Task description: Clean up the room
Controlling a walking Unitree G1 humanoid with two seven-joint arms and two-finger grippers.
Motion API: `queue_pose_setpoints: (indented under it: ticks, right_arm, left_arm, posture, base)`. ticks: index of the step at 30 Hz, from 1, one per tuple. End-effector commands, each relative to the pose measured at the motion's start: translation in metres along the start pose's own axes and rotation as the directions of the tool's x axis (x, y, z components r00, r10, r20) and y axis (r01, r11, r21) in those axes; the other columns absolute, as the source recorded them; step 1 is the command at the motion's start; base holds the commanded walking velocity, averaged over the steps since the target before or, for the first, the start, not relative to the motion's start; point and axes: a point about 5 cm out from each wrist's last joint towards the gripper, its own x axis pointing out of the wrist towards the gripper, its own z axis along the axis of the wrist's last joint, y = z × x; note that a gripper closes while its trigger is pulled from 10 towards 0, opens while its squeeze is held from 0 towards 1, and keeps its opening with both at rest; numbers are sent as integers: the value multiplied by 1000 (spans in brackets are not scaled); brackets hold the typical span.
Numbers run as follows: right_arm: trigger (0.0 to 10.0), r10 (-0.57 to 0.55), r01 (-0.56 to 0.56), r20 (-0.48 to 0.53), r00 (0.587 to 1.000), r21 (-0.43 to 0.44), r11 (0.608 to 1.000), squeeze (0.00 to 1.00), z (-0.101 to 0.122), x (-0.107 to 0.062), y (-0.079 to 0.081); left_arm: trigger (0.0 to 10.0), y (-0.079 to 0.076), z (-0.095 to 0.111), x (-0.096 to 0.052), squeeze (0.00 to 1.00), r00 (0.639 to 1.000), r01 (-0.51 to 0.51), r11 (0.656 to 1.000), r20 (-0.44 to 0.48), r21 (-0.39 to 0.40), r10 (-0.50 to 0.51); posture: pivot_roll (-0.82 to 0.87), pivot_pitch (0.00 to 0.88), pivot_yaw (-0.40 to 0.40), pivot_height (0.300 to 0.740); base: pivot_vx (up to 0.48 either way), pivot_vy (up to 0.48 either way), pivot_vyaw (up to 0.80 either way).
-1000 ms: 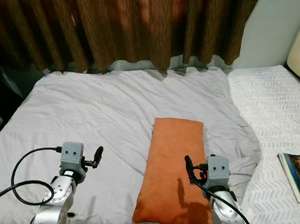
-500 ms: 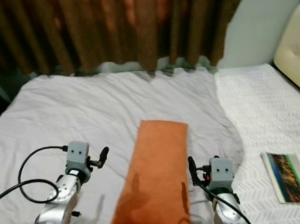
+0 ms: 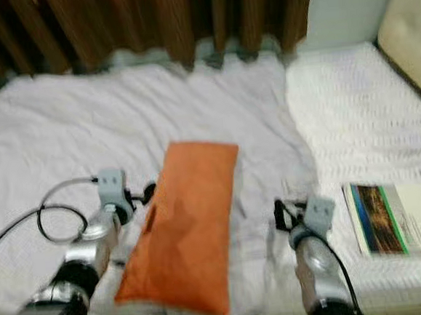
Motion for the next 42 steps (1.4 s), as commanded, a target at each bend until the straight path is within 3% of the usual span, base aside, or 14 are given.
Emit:
queue_pose_setpoints:
  ticks: [1,3,5,7,12,15,18,22,28,33,37,39,42]
  right_arm:
    - [10000,-6,8,-34,999,43,999,0,-7,2,9]
    - [10000,-6,8,-34,999,43,999,0,-7,2,9]
    - [10000,-9,13,-40,999,106,994,0,-7,6,21]
    - [10000,-9,13,-40,999,106,994,0,-7,6,21]
    - [10000,75,-72,-15,997,169,983,0,-6,8,46]
    - [10000,202,-224,141,969,172,959,0,16,5,80]
    - [10000,237,-280,217,947,195,940,0,30,2,92]
    - [10000,221,-288,283,933,219,932,0,47,2,92]
    - [10000,178,-291,389,904,256,922,0,78,-7,78]
    - [10000,267,-379,349,898,308,873,0,74,-26,74]
    - [10000,365,-446,292,884,292,846,0,69,-42,71]
    - [10000,445,-487,203,872,272,830,0,60,-55,64]
    - [10000,488,-511,153,860,279,813,0,55,-60,60]
  left_arm:
    - [10000,15,-7,-3,0,998,-49,995,-40,-88,46]
    - [10000,15,-7,-3,0,998,-49,995,-40,-88,46]
    - [10000,18,-2,-1,0,998,-63,980,-24,-187,59]
    - [10000,18,-2,-1,0,998,-63,980,-24,-187,59]
    - [10000,40,9,-4,0,987,-149,966,31,-209,159]
    - [10000,60,27,-12,0,970,-157,967,153,-199,189]
    - [10000,65,15,-16,0,972,-163,952,122,-258,200]
    - [10000,62,2,-17,0,977,-156,936,89,-315,193]
    - [10000,58,29,-16,0,952,-86,938,249,-336,176]
    - [10000,53,60,-16,0,922,4,938,364,-347,131]
    - [10000,46,71,-15,0,918,73,926,387,-371,82]
    - [10000,34,57,-11,0,946,124,904,323,-409,16]
    - [10000,21,41,-7,0,964,157,887,262,-434,-43]
  posture:
    - [1,524,41,740]
    - [1,524,41,740]
    - [-11,572,31,740]
    - [-11,572,31,740]
    - [-2,598,23,740]
    - [16,596,13,740]
    - [20,598,8,740]
    - [13,601,-3,740]
    - [-4,603,-15,740]
    - [-10,605,-22,740]
    - [-11,608,-22,740]
    - [-16,610,-22,740]
    - [-19,612,-20,740]
  base:
    - [0,0,0]
    - [0,0,0]
    - [0,0,0]
    - [0,0,0]
    - [0,0,0]
    - [0,0,0]
    - [0,0,0]
    - [0,0,0]
    - [0,0,0]
    - [0,0,0]
    - [0,0,0]
    - [0,0,0]
    - [0,0,0]
